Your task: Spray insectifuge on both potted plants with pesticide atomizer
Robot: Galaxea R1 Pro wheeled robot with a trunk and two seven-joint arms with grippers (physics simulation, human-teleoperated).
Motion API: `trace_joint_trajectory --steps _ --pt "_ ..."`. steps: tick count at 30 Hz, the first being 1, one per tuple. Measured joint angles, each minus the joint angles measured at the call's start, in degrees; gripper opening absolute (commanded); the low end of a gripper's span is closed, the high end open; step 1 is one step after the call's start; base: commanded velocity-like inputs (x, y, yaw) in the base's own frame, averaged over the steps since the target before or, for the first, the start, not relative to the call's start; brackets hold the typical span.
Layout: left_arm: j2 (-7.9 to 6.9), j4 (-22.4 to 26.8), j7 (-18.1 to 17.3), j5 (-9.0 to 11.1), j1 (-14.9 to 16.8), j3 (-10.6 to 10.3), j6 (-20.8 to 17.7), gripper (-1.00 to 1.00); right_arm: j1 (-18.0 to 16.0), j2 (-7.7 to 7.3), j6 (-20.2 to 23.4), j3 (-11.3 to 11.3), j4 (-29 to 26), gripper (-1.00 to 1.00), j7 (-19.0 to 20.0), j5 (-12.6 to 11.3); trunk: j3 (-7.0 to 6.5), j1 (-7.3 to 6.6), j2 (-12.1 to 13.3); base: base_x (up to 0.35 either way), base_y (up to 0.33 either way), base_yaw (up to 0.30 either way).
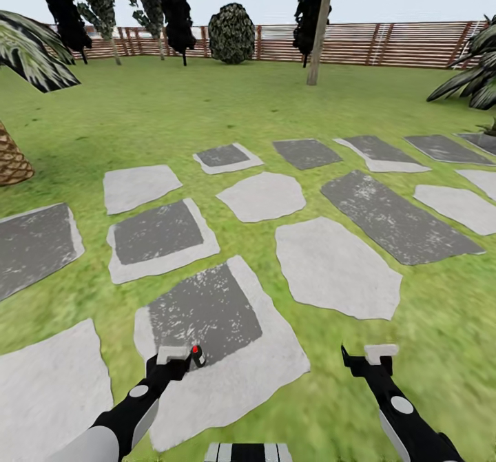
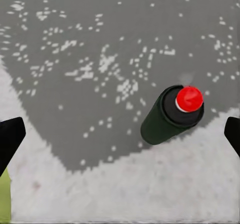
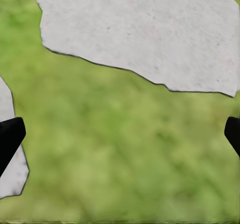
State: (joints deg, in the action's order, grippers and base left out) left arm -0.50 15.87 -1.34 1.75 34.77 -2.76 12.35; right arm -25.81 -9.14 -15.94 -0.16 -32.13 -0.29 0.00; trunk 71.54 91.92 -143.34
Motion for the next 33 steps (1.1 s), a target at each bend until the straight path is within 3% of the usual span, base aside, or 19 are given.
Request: trace_joint_trajectory --steps 17,25,33 --pt "0.16 0.1 -0.1 -0.1 0.3 -0.2 -0.3 1.00 0.0 0.00 -0.1 0.0 0.0 1.00 0.0 0.0 4.73 0.44 -0.2 0.000 0.000 0.000" --pt "0.36 0.1 -0.1 -0.1 0.2 -0.1 0.2 1.00 0.0 -0.12 0.0 0.0 0.1 1.00 0.0 0.0 4.74 0.43 -0.2 0.000 -0.017 0.000" --pt "0.60 0.1 -0.1 -0.1 0.1 0.1 0.3 1.00 0.0 -0.12 0.0 0.0 0.0 1.00 0.0 0.0 4.74 0.43 -0.2 0.000 -0.238 0.000"
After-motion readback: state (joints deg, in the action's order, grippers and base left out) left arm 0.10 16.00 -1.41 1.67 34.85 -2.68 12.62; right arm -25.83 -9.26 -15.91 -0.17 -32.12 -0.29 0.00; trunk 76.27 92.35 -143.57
